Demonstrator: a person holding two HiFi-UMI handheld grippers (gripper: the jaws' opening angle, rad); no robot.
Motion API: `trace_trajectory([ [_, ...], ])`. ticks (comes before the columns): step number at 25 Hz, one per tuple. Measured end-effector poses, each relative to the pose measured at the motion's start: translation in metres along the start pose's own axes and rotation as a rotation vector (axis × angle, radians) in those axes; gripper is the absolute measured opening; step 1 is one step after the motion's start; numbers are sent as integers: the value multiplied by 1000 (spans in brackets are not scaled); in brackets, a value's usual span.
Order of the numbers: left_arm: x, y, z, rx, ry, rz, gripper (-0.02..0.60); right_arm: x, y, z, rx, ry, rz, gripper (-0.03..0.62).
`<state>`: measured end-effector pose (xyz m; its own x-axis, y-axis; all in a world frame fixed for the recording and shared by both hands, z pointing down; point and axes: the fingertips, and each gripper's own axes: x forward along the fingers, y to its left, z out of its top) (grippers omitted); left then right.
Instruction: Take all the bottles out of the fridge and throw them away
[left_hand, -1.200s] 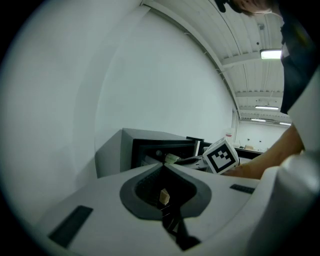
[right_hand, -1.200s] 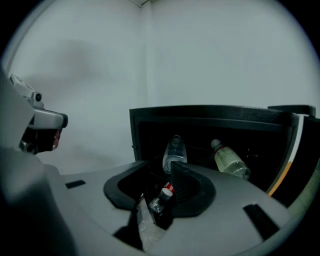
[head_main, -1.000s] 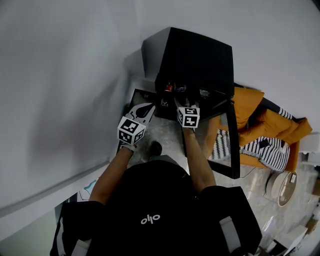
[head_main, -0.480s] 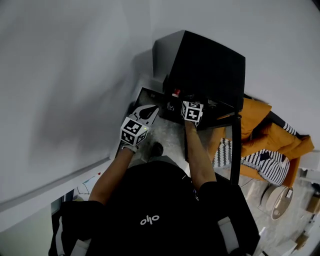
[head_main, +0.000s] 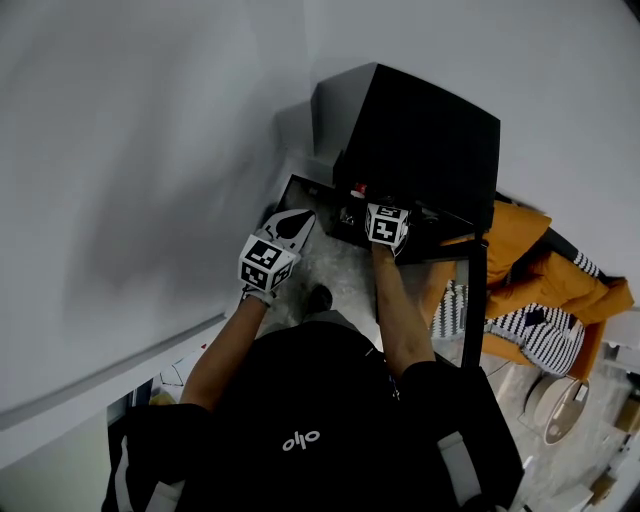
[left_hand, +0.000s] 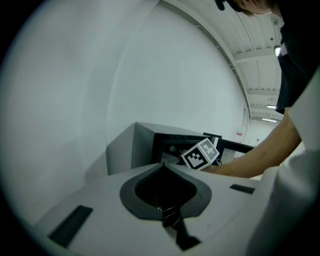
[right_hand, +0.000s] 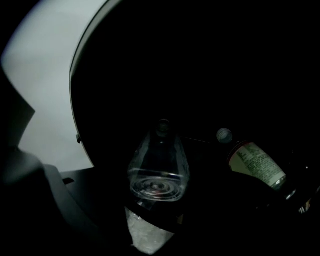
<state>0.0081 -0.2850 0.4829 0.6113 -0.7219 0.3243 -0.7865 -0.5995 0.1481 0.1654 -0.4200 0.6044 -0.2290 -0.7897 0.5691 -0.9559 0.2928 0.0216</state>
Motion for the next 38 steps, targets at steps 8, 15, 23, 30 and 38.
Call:
trace_trajectory([
  [8,-4,1,0,5,-5,-4,6,-16,-3,-7,10,6,-4,307],
  [15,-26,-3,-3,1,-19,-30,6,-62,6,-18,17,-5,-19,307],
  [23,-72,-29,-13,15,-31,-103,6,-138,34,-40,37,-19,-61,308],
  [30,-125,-40,-32,3,-56,-119,6,-202,68,-66,40,-28,-92,308],
  [38,-168,-43,-49,-19,-72,-99,6,-237,98,-78,35,-39,-89,308],
])
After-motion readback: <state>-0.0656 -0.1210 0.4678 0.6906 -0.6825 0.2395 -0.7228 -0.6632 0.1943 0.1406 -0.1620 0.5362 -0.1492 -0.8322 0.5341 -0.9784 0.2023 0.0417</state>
